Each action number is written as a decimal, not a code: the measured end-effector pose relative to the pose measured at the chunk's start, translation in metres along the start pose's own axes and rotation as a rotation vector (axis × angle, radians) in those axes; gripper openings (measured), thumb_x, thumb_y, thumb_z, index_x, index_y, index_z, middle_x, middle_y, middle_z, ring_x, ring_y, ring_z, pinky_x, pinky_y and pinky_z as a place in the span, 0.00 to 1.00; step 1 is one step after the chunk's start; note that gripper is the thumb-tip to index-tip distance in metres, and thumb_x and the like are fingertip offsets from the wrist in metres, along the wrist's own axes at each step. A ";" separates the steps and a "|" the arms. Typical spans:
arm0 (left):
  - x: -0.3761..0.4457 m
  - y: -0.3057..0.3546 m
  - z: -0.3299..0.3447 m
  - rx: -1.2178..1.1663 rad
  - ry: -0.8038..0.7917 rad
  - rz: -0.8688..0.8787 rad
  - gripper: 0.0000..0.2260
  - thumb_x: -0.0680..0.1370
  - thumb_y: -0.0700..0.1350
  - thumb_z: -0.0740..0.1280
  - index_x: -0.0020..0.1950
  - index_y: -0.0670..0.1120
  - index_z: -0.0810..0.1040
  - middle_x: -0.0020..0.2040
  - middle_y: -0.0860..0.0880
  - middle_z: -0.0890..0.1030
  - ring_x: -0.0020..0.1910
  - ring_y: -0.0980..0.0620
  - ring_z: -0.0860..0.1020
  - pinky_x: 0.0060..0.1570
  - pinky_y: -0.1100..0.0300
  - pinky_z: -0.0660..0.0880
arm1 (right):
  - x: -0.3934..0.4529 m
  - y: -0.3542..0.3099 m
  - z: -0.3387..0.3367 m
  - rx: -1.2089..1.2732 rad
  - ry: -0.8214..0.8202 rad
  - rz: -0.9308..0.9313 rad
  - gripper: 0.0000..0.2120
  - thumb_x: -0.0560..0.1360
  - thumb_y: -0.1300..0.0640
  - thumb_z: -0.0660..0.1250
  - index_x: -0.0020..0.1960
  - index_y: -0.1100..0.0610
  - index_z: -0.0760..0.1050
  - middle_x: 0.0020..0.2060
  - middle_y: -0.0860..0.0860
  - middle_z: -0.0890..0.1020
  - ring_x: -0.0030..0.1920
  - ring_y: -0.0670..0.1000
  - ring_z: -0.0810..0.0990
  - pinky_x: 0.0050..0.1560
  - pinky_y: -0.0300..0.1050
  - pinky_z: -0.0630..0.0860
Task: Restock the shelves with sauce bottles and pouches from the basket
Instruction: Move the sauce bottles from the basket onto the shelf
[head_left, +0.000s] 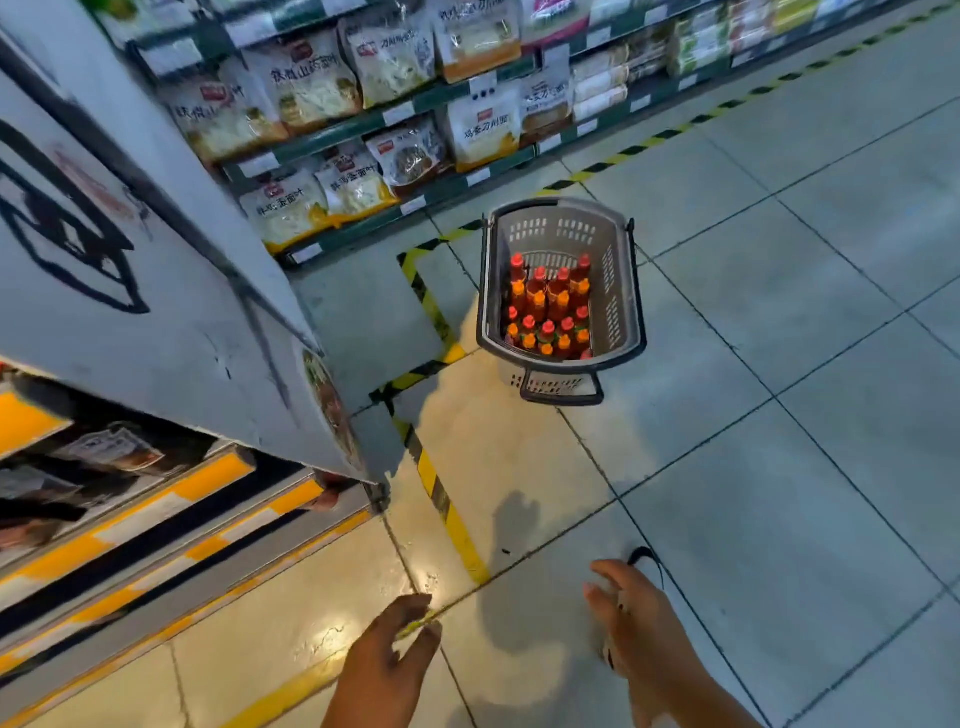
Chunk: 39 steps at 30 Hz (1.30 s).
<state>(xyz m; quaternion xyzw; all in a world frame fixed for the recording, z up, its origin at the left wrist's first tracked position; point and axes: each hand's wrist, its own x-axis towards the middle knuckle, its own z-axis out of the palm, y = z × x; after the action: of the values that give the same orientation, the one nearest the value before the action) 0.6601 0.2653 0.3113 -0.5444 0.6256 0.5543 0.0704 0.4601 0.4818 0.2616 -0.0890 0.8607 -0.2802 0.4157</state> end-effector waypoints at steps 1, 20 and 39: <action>0.010 0.020 0.019 0.016 0.004 0.009 0.08 0.80 0.45 0.73 0.57 0.55 0.83 0.55 0.54 0.85 0.60 0.56 0.80 0.51 0.67 0.71 | 0.019 0.002 -0.020 -0.033 -0.002 -0.015 0.18 0.82 0.48 0.66 0.70 0.51 0.75 0.57 0.47 0.80 0.55 0.46 0.79 0.59 0.42 0.71; 0.301 0.355 0.189 0.395 -0.103 0.129 0.13 0.81 0.48 0.68 0.66 0.51 0.79 0.66 0.52 0.81 0.61 0.52 0.79 0.55 0.59 0.72 | 0.313 -0.124 -0.268 -0.264 -0.027 -0.172 0.20 0.81 0.46 0.66 0.71 0.52 0.75 0.66 0.51 0.79 0.66 0.52 0.77 0.63 0.44 0.71; 0.697 0.394 0.263 0.533 -0.232 0.198 0.21 0.80 0.46 0.66 0.73 0.52 0.73 0.59 0.43 0.82 0.52 0.39 0.82 0.44 0.51 0.78 | 0.706 -0.193 -0.188 -0.125 -0.038 0.018 0.22 0.79 0.51 0.69 0.72 0.45 0.71 0.58 0.44 0.82 0.56 0.48 0.82 0.53 0.45 0.77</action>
<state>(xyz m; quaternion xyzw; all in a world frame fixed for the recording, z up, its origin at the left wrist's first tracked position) -0.0515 -0.0338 -0.0261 -0.3764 0.7868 0.4331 0.2273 -0.1499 0.1261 -0.0074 -0.1124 0.8693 -0.2204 0.4279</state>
